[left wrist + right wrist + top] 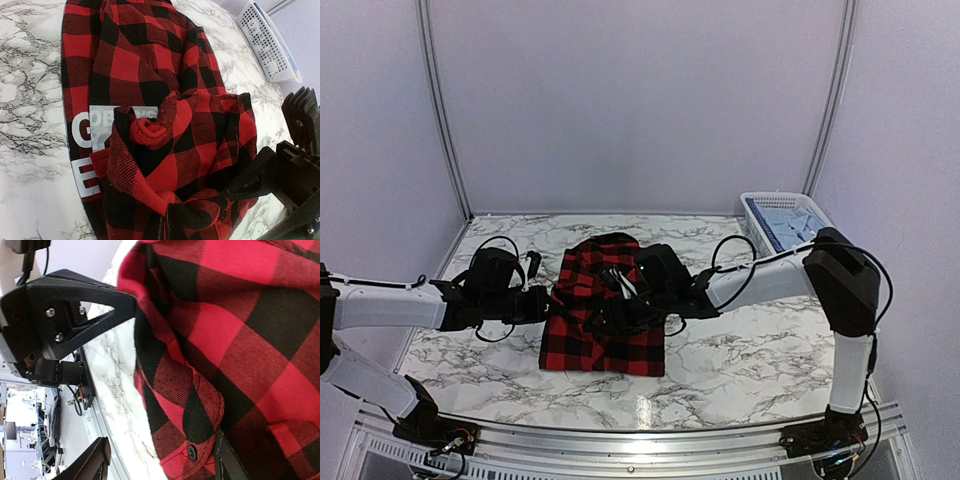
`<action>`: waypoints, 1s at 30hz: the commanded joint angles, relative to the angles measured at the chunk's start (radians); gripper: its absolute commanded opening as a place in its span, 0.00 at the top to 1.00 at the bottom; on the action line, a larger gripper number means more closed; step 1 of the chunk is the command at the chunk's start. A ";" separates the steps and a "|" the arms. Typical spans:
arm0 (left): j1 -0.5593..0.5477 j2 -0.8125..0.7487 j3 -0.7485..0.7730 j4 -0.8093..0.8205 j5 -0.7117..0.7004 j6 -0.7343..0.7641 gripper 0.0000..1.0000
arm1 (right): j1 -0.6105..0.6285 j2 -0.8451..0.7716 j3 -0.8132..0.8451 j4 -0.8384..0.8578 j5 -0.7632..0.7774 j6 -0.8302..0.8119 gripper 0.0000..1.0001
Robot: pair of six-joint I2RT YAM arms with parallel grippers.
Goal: Fold and stack the long sleeve shirts
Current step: Smooth out the 2/3-rectangle-folded shirt at the center of the board.
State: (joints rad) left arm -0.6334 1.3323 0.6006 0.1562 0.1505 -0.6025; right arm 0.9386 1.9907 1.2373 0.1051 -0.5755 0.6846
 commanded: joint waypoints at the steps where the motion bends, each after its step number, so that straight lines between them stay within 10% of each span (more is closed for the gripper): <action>1: 0.006 -0.006 0.000 0.019 0.006 0.007 1.00 | 0.006 0.005 0.017 0.071 -0.060 0.014 0.34; 25: 0.006 0.020 -0.004 -0.022 -0.003 -0.003 1.00 | 0.003 0.129 0.117 0.222 -0.101 0.123 0.35; 30: 0.006 0.017 -0.003 -0.040 -0.013 -0.001 1.00 | -0.001 0.126 0.112 0.243 -0.088 0.146 0.56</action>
State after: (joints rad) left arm -0.6319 1.3430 0.6006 0.1444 0.1482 -0.6029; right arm 0.9382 2.1071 1.3148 0.2985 -0.6693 0.8055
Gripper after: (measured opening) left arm 0.003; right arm 0.536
